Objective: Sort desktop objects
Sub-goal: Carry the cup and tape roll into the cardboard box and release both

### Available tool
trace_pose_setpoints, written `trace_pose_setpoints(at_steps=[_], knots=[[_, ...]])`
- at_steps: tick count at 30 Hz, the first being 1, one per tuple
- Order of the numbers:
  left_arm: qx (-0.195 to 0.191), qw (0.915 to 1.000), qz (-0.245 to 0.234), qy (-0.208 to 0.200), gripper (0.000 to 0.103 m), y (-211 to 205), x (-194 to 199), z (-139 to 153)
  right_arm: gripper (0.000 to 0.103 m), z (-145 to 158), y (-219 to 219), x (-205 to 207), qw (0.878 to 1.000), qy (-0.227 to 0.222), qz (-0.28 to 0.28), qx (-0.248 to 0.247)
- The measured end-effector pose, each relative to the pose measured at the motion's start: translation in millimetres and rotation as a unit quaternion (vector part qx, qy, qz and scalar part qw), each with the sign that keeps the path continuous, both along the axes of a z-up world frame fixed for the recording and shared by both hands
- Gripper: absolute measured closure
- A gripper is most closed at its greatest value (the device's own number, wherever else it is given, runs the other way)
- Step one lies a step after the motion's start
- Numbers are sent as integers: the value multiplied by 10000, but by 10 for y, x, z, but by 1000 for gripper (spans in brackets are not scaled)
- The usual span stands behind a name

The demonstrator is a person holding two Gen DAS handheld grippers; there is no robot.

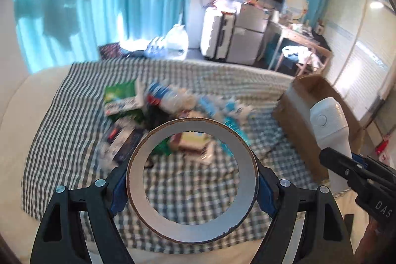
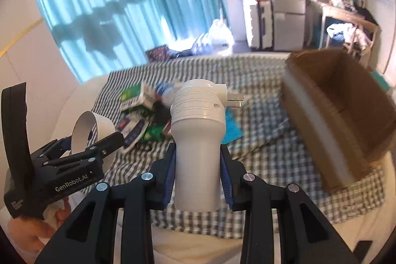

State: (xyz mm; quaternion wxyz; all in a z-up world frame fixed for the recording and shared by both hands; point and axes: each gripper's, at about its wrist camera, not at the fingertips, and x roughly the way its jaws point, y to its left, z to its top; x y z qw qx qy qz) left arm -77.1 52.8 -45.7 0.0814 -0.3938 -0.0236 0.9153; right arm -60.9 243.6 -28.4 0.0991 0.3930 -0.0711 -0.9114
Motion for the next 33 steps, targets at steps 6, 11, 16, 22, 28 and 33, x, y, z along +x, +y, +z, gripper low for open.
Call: trace_pose_setpoints(at_steps=[6, 11, 16, 22, 28, 33], knots=[[-176, 9975, -566, 373, 19, 658, -143, 344, 71, 441, 491, 15, 9985, 382, -377, 97], [55, 9927, -1145, 381, 19, 1373, -340, 457, 71, 616, 980, -107, 9954, 421, -828, 217], [284, 9867, -1581, 228, 19, 2058, -581, 378, 71, 623, 1550, -273, 9915, 323, -1197, 390], [289, 9820, -1868, 2, 19, 2719, -920, 133, 71, 442, 2159, -455, 9870, 81, -1533, 473], [392, 9786, -2014, -181, 19, 3083, -1134, -89, 71, 89, 2530, -646, 9835, -296, -1752, 351], [535, 9754, -2090, -461, 2, 3236, -1303, -212, 60, -72, 2728, -634, 9793, -381, -1961, 316]])
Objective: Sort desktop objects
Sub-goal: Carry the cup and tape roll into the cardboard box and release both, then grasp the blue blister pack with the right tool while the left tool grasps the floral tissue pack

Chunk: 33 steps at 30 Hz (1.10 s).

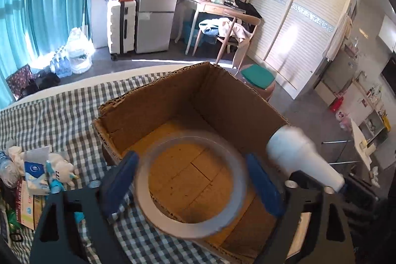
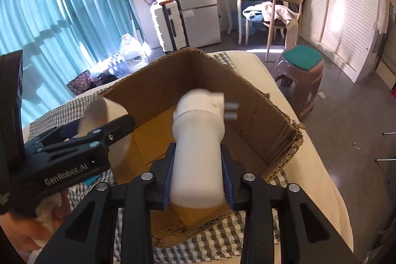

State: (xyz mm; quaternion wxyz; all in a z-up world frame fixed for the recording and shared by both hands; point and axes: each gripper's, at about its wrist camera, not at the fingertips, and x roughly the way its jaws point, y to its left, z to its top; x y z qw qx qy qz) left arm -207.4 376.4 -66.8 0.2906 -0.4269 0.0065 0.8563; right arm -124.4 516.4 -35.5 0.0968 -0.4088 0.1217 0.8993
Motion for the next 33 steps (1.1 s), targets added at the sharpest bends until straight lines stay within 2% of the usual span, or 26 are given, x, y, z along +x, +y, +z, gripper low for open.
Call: trace_pose_setpoints(at_steps=[1, 2, 4, 8, 10, 15, 21, 25, 28, 31, 33], knots=[[24, 10000, 22, -10, 1, 8, -16, 18, 36, 2, 11, 34, 10000, 70, 3, -4], [33, 10000, 38, 66, 1, -9, -15, 59, 17, 20, 28, 71, 9998, 194, -31, -8], [-38, 9997, 31, 235, 1, -63, -3, 141, 15, 99, 23, 152, 9988, 432, -166, 177], [-128, 9983, 8, 575, 0, -297, 108, 370, 15, 181, -61, 221, 9984, 389, -139, 391], [-211, 9970, 94, 738, 0, -493, 179, 483, 15, 211, -115, 304, 9985, 412, -148, 334], [-429, 9944, 481, 843, 0, -1172, 300, 715, 15, 361, -279, 494, 9983, 575, -37, 126], [-843, 9804, 1151, 1356, 0, -2041, 676, 964, 15, 653, -875, 704, 9955, 894, 316, 82], [-816, 9738, 1463, 1536, 0, -2509, 898, 1022, 15, 724, -1341, 768, 9925, 1026, 663, -113], [-833, 9710, 1705, 1456, 0, -2849, 1000, 1000, 15, 731, -1718, 764, 9895, 1095, 936, -84], [-928, 9640, 1998, 1486, 0, -3091, 1075, 937, 15, 697, -2071, 758, 9862, 1258, 1074, 44], [-849, 9638, 2117, 1384, 0, -3294, 1076, 864, 15, 636, -2280, 773, 9834, 1383, 1170, 42]])
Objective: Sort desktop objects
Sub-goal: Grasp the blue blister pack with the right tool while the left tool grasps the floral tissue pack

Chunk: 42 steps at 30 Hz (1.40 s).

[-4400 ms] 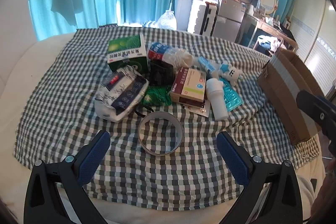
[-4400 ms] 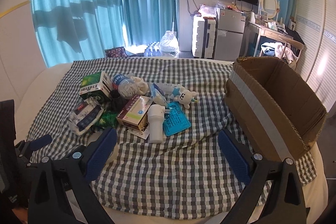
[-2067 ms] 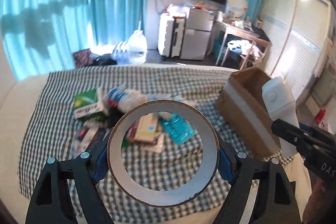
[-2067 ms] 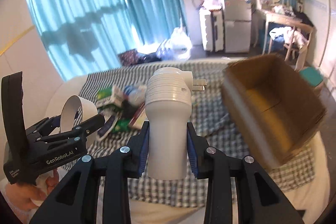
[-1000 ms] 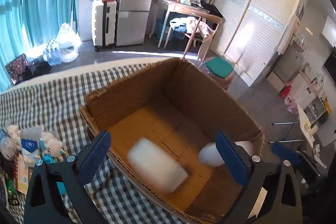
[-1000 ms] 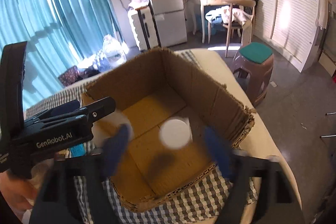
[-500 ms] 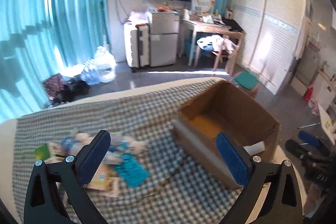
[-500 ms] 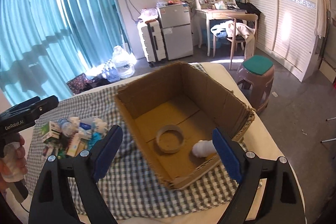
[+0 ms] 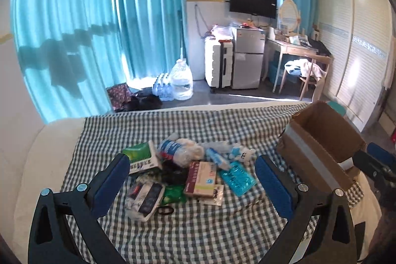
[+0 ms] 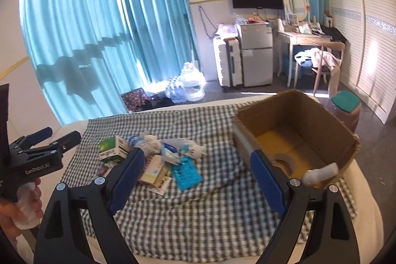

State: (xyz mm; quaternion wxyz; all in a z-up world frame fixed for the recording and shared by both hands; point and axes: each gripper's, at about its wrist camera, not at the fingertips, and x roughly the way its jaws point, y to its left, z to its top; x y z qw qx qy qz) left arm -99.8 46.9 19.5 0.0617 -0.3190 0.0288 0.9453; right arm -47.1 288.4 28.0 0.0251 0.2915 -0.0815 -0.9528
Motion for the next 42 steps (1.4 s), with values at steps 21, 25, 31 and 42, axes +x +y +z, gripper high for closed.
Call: trace_pose_setpoints(at_steps=[21, 25, 31, 42], knots=[[184, 9940, 680, -842, 0, -916, -204, -1392, 16, -999, -743, -583, 9956, -611, 629, 328], [278, 9927, 627, -994, 0, -940, -313, -1588, 16, -1129, -760, -700, 9937, -740, 717, 433], [258, 9917, 527, -1141, 0, -982, -476, -1886, 16, -1367, -739, -955, 9896, -1044, 866, 477], [-113, 9901, 252, -1374, 0, -960, -882, -2402, 16, -2044, -728, -1629, 9745, -1800, 1004, 889]])
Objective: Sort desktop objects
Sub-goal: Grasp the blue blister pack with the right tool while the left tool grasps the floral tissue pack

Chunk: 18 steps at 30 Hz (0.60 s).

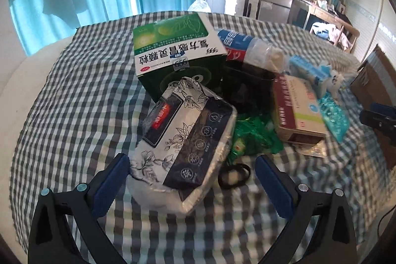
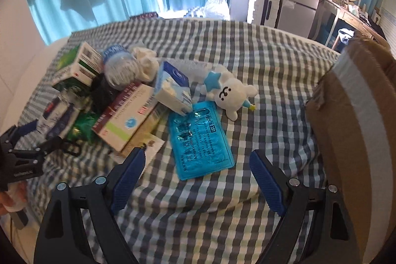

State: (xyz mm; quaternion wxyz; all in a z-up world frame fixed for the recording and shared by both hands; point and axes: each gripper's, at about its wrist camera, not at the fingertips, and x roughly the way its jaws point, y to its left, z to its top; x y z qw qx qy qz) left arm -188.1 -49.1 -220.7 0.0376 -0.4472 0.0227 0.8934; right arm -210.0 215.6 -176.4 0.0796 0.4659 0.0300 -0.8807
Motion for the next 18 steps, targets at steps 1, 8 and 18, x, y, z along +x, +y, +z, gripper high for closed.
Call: trace_pose_setpoints(at_steps=[1, 8, 18], knots=[[-63, 10000, -16, -22, 0, 7, -47, -36, 16, -74, -12, -69, 10000, -70, 12, 50], [120, 9995, -98, -290, 0, -8, -338, -225, 16, -468, -182, -410, 9976, -338, 175, 578], [553, 9964, -319, -549, 34, -3, -341, -262, 31, -600, -205, -503, 9957, -676, 156, 606]])
